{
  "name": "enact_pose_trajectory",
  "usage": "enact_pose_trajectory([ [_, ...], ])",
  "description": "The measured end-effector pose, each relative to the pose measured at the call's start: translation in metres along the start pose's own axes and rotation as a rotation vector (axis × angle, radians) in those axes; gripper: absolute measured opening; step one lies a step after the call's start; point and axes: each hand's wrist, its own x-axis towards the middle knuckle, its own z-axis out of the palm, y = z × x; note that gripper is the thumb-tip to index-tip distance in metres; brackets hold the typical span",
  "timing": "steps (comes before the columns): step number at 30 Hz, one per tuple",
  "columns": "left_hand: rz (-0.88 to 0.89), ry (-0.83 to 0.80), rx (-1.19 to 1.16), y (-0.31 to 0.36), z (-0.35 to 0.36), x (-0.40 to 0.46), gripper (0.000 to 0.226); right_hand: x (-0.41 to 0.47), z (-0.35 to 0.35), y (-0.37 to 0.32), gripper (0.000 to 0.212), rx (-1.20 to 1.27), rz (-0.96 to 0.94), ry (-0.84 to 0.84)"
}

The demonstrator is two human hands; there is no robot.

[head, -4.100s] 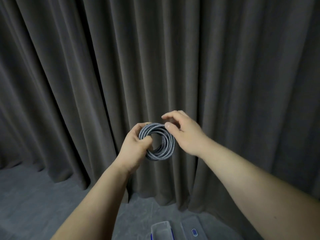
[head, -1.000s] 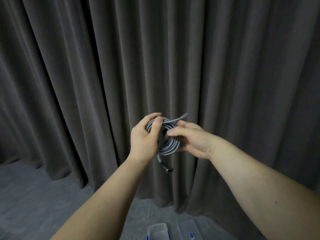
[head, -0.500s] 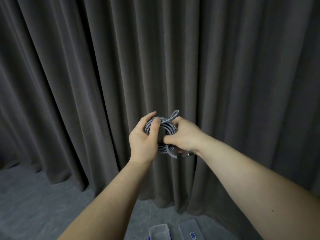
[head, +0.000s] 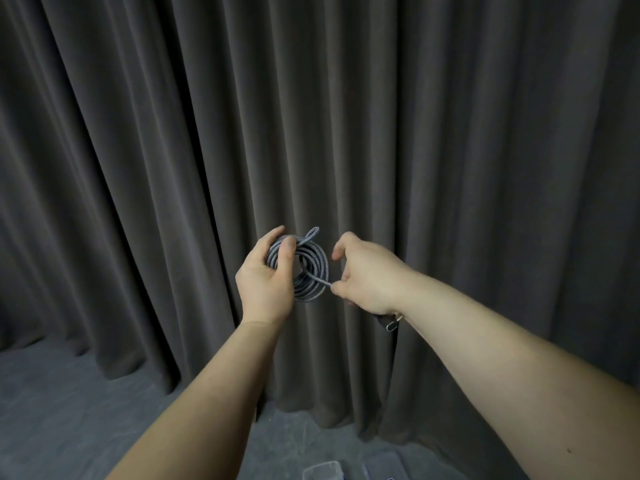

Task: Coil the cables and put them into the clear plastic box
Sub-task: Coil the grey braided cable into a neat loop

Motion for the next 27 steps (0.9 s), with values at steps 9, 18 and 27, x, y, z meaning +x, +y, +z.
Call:
enact_pose_trajectory([
  [9,-0.040,0.080,-0.085,0.009,-0.008,0.005,0.011,-0.010,-0.021,-0.001,0.011,0.213,-0.156,-0.292],
  [18,-0.058,-0.052,-0.141,0.027,-0.004,-0.007,0.011,0.006,-0.001,0.006,0.018,0.445,-0.235,0.551],
  [27,-0.070,-0.067,-0.175,0.030,-0.005,-0.016,0.011,0.001,0.012,0.014,0.042,0.279,-0.292,0.466],
])
